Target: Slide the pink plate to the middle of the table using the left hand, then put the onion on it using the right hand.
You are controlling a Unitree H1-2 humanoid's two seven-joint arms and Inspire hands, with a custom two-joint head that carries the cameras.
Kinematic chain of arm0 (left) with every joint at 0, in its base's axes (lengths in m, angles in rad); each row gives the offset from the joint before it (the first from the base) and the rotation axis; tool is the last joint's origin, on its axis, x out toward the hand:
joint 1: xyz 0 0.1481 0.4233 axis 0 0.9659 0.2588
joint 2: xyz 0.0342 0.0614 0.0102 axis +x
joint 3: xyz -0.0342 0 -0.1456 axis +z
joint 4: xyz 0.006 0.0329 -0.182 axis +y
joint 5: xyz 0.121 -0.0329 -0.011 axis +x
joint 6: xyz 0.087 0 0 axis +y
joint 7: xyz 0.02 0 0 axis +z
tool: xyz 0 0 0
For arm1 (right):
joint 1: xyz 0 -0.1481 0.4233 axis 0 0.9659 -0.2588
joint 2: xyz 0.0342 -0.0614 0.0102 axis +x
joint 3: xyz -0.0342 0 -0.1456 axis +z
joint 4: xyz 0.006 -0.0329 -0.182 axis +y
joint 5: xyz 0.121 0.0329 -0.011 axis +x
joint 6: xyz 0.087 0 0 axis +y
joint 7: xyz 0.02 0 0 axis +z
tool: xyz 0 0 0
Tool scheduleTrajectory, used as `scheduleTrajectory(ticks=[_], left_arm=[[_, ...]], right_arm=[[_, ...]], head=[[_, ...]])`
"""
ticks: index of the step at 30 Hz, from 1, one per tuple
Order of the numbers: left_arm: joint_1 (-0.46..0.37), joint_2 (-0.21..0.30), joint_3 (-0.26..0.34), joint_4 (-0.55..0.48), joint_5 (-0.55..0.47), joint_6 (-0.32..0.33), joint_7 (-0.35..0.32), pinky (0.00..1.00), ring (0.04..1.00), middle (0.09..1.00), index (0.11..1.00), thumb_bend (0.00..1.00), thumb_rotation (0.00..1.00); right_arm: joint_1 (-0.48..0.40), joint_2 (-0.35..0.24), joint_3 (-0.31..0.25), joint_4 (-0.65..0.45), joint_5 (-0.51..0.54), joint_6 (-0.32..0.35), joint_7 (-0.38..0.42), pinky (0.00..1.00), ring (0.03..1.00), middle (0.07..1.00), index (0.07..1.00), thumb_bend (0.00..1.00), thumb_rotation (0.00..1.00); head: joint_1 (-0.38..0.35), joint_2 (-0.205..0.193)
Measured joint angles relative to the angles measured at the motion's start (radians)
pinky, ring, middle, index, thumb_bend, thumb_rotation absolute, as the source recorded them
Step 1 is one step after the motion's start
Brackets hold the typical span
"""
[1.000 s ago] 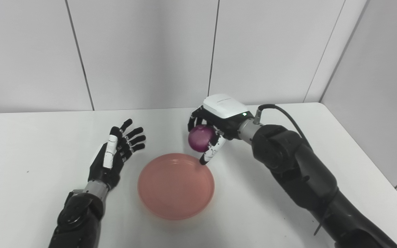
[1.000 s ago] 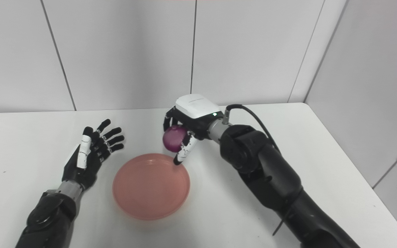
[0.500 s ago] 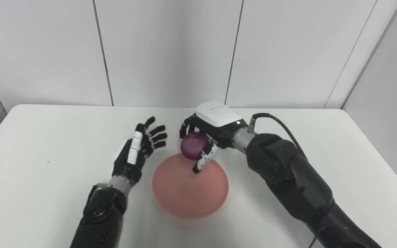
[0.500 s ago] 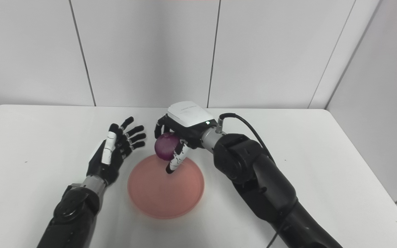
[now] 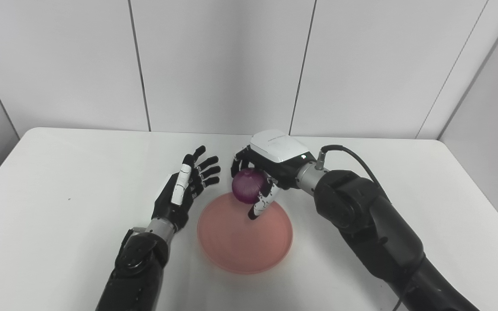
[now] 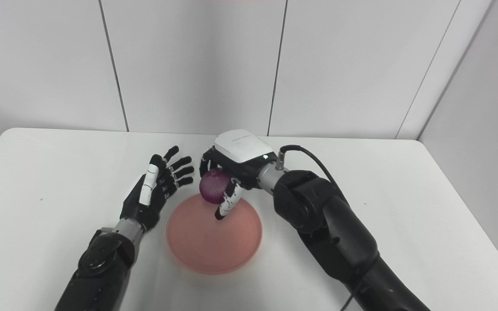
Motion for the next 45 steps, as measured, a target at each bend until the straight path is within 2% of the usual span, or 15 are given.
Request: scheduleTrajectory(ticks=[2,7,11,19,31,40,43,45], left_arm=[[0.0,0.0,0.0,0.0,0.0,0.0,0.0,0.8,0.824,0.854,0.935,0.75,0.93],[0.0,0.0,0.0,0.0,0.0,0.0,0.0,0.79,0.815,0.847,0.933,0.74,0.93],[0.0,0.0,0.0,0.0,0.0,0.0,0.0,0.79,0.824,0.851,0.932,0.74,0.93],[0.001,-0.001,0.0,-0.002,0.0,0.0,0.0,0.78,0.816,0.844,0.925,0.75,0.92],[0.001,-0.001,0.0,-0.003,0.0,0.0,0.001,0.8,0.83,0.854,0.935,0.75,0.92],[0.001,-0.001,-0.001,-0.003,0.0,0.0,0.001,0.79,0.823,0.846,0.93,0.75,0.93],[0.001,-0.002,-0.001,-0.003,0.0,0.0,0.001,0.79,0.828,0.853,0.935,0.74,0.93],[0.001,-0.002,-0.001,-0.003,0.0,0.0,0.001,0.79,0.828,0.854,0.936,0.74,0.93]], right_arm=[[0.01,0.0,0.004,0.003,0.0,-0.001,0.003,0.32,0.397,0.484,0.599,0.83,0.16],[0.033,0.0,0.006,0.027,0.01,-0.012,0.003,0.34,0.415,0.494,0.597,0.84,0.15],[0.039,0.003,0.007,0.044,0.012,-0.015,-0.003,0.3,0.378,0.468,0.593,0.85,0.13],[0.064,0.015,0.015,0.075,0.01,-0.03,-0.031,0.38,0.457,0.524,0.58,0.85,0.15],[0.069,0.015,0.024,0.081,-0.005,-0.033,-0.036,0.37,0.446,0.518,0.576,0.85,0.16],[0.069,0.015,0.019,0.081,0.006,-0.035,-0.036,0.43,0.508,0.572,0.609,0.88,0.25],[0.069,0.014,0.014,0.079,0.013,-0.035,-0.036,0.46,0.561,0.615,0.644,0.92,0.35],[0.069,0.012,0.012,0.077,0.014,-0.035,-0.035,0.48,0.583,0.632,0.659,0.94,0.37]], head=[[-0.003,0.0],[-0.009,0.0],[-0.015,0.0],[-0.015,0.003],[-0.015,0.003],[-0.017,0.002],[-0.017,0.002],[-0.017,0.002]])
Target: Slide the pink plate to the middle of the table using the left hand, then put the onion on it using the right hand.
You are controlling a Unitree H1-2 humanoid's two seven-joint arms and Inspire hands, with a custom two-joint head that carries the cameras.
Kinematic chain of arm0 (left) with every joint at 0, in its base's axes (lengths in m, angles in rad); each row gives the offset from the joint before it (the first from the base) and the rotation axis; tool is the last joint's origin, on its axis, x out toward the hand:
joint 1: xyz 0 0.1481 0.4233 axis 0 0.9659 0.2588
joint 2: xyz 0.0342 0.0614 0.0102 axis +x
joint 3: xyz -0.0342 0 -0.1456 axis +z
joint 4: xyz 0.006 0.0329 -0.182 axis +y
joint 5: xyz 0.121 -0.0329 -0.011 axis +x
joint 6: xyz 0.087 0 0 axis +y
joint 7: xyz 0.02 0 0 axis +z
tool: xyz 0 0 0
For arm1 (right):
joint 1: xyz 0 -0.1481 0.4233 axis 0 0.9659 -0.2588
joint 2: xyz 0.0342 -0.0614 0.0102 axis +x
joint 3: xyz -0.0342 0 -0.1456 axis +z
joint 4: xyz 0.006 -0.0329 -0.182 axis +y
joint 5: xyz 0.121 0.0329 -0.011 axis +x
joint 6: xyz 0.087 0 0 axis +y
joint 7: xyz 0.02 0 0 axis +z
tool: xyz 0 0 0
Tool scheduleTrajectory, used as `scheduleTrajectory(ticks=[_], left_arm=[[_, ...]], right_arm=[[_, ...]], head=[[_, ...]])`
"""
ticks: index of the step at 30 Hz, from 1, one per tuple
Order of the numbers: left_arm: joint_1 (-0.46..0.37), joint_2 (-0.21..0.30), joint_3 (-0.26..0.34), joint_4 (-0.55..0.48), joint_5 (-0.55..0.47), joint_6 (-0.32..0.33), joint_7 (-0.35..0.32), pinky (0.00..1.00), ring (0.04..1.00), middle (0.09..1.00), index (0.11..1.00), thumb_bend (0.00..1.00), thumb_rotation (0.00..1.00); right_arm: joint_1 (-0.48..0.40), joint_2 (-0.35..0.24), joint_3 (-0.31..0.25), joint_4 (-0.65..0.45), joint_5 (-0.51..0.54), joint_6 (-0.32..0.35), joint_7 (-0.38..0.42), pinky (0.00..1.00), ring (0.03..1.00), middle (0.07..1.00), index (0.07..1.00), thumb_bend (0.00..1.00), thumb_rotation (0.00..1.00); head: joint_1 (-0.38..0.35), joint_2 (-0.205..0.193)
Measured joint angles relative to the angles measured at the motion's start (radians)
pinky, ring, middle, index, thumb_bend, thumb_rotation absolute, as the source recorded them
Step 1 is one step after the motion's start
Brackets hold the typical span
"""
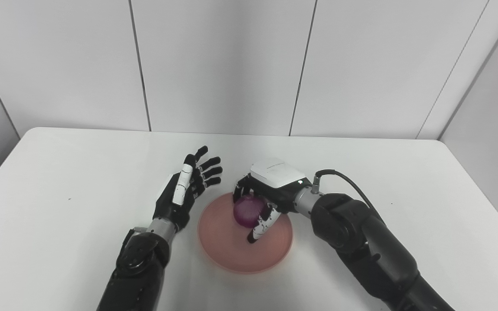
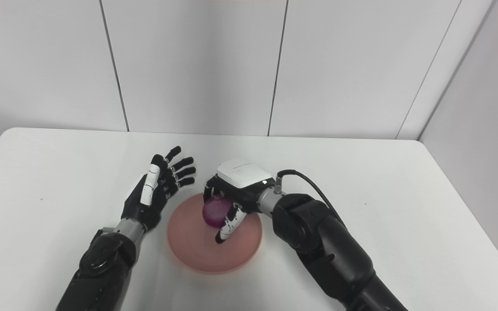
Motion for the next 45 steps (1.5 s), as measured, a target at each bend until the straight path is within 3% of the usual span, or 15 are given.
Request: scheduleTrajectory(ticks=[11,20,23,25,28,30,31,32,34,35,39,45], left_arm=[[0.0,-0.002,0.0,0.001,0.0,0.0,0.0,0.79,0.821,0.848,0.937,0.75,0.93],[0.0,-0.005,-0.002,0.003,0.002,0.0,0.0,0.78,0.821,0.849,0.938,0.75,0.94],[0.0,-0.007,-0.002,0.003,0.002,0.0,0.0,0.78,0.823,0.85,0.937,0.75,0.94],[0.0,-0.007,-0.002,0.003,0.002,0.0,0.0,0.79,0.826,0.851,0.937,0.75,0.93],[-0.001,-0.008,-0.001,0.003,0.002,0.0,0.0,0.79,0.824,0.849,0.936,0.75,0.93],[-0.001,-0.009,-0.002,0.003,0.002,0.0,0.0,0.79,0.822,0.849,0.935,0.74,0.93],[-0.001,-0.009,-0.002,0.003,0.002,0.0,0.0,0.78,0.821,0.848,0.935,0.74,0.93],[-0.001,-0.009,-0.001,0.003,0.002,0.0,0.0,0.78,0.821,0.846,0.933,0.74,0.93],[-0.001,-0.01,-0.001,0.005,0.002,0.0,0.0,0.78,0.82,0.845,0.931,0.75,0.93],[-0.001,-0.011,-0.001,0.005,0.002,0.0,0.0,0.78,0.82,0.845,0.931,0.75,0.92],[-0.001,-0.012,-0.001,0.005,0.002,0.0,0.0,0.8,0.826,0.853,0.934,0.76,0.92],[-0.001,-0.011,-0.001,0.004,0.002,0.0,0.0,0.81,0.832,0.855,0.93,0.77,0.91]], right_arm=[[-0.001,-0.006,-0.012,-0.032,0.01,0.0,0.028,0.5,0.627,0.667,0.701,1.0,0.53],[-0.007,-0.009,-0.019,-0.042,0.009,0.0,0.04,0.49,0.631,0.679,0.698,1.0,0.55],[-0.009,-0.011,-0.031,-0.057,0.008,0.0,0.047,0.54,0.672,0.701,0.701,1.0,0.57],[-0.01,-0.013,-0.043,-0.073,0.007,0.0,0.046,0.49,0.63,0.678,0.696,0.99,0.59],[-0.009,-0.012,-0.083,-0.079,0.009,-0.003,-0.013,0.47,0.606,0.678,0.697,0.96,0.62],[0.002,-0.002,-0.131,-0.076,0.017,-0.021,-0.106,0.49,0.628,0.701,0.712,0.94,0.67],[0.007,0.004,-0.147,-0.074,0.02,-0.026,-0.143,0.53,0.664,0.726,0.729,0.93,0.7],[0.013,0.011,-0.162,-0.07,0.032,-0.031,-0.177,0.63,0.754,0.786,0.771,0.91,0.76],[0.039,0.039,-0.206,-0.06,0.078,-0.031,-0.228,0.68,0.798,0.824,0.801,0.89,0.8],[0.054,0.059,-0.234,-0.054,0.115,-0.029,-0.242,0.72,0.836,0.858,0.832,0.86,0.82],[0.132,0.157,-0.343,-0.024,0.3,0.02,-0.257,0.82,0.925,0.947,0.916,0.91,0.97],[0.187,0.227,-0.495,0.043,0.544,0.051,-0.295,0.95,0.955,0.942,0.92,0.95,1.0]], head=[[-0.002,-0.002],[-0.003,-0.003],[-0.003,-0.003],[-0.003,-0.003],[-0.005,-0.005],[-0.005,-0.005],[-0.005,-0.005],[-0.005,-0.005],[-0.005,-0.005],[-0.005,-0.005],[-0.003,-0.005],[-0.002,-0.006]])
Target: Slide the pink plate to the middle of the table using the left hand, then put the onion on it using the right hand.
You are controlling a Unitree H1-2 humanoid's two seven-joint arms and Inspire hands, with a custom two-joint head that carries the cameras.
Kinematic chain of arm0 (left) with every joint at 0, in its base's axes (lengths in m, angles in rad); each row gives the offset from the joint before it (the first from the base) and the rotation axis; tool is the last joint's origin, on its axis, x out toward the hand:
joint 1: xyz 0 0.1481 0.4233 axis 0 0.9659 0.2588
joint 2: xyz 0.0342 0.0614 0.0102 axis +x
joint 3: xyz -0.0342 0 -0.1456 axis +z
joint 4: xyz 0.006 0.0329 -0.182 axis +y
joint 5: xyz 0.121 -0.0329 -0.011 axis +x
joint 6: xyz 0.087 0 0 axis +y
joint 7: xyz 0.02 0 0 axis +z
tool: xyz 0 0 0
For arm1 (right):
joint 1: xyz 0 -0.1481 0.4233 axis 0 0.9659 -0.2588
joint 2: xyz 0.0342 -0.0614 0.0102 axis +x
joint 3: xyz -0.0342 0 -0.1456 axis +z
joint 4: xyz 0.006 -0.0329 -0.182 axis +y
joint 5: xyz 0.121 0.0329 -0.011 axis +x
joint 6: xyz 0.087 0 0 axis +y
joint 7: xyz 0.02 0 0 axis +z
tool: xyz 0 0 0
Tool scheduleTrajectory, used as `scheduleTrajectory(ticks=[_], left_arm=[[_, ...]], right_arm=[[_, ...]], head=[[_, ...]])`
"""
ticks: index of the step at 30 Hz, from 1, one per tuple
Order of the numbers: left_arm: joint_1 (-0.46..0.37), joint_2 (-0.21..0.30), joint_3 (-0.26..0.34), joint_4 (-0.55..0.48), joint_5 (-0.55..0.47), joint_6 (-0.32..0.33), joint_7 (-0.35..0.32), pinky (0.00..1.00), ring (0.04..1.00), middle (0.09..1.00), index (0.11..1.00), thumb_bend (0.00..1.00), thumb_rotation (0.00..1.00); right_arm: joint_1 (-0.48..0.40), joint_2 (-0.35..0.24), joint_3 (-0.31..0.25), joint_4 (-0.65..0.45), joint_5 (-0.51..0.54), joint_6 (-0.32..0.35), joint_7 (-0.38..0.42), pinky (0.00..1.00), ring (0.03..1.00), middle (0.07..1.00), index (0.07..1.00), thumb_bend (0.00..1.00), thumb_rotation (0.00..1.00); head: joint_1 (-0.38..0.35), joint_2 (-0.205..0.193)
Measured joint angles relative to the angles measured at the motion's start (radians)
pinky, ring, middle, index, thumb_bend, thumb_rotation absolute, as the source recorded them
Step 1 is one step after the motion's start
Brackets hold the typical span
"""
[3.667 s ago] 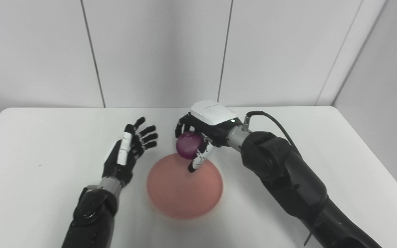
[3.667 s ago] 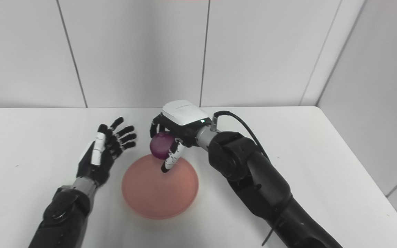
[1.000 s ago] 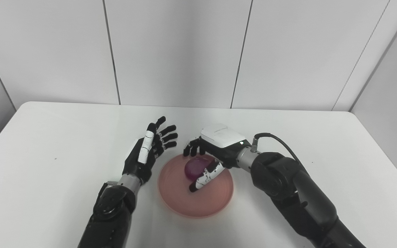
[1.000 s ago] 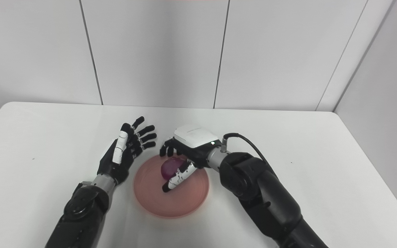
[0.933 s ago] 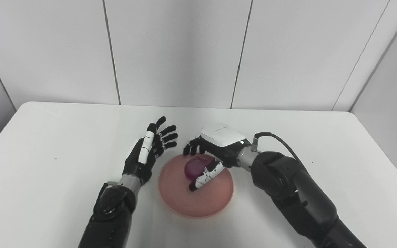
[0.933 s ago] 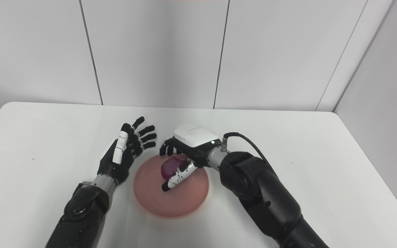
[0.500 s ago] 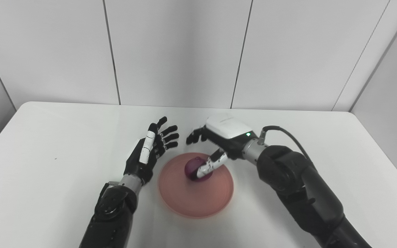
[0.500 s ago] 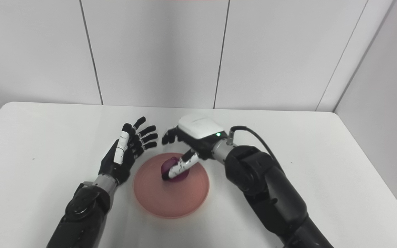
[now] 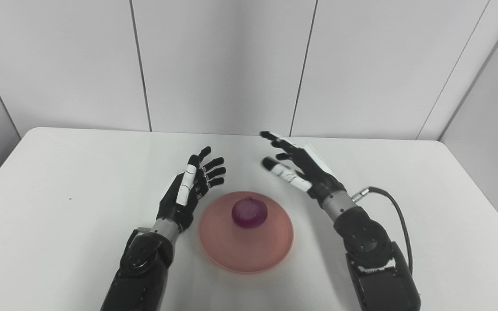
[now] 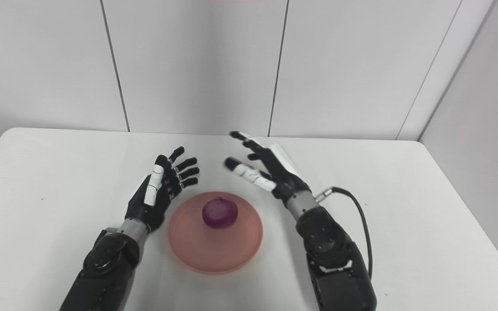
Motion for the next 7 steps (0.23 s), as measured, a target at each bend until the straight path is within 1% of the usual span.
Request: scheduleTrajectory(ticks=[1,3,7], left_arm=[[0.001,0.0,0.0,-0.002,0.0,0.0,0.0,0.81,0.831,0.853,0.929,0.77,0.91],[0.001,0.0,0.0,-0.003,0.0,0.0,0.0,0.81,0.826,0.85,0.928,0.76,0.91],[0.006,-0.001,-0.001,-0.014,0.0,0.004,0.0,0.81,0.826,0.849,0.927,0.76,0.91]], right_arm=[[0.006,0.014,-0.027,0.007,0.044,0.002,-0.013,0.97,0.958,0.936,0.921,0.95,1.0],[0.018,0.035,-0.063,0.031,0.118,0.01,-0.028,0.99,0.957,0.936,0.921,0.96,1.0],[0.068,0.083,-0.11,0.076,0.254,0.055,-0.033,1.0,0.971,0.954,0.945,0.95,1.0]], head=[[0.0,-0.002],[0.0,-0.003],[0.002,-0.005]])
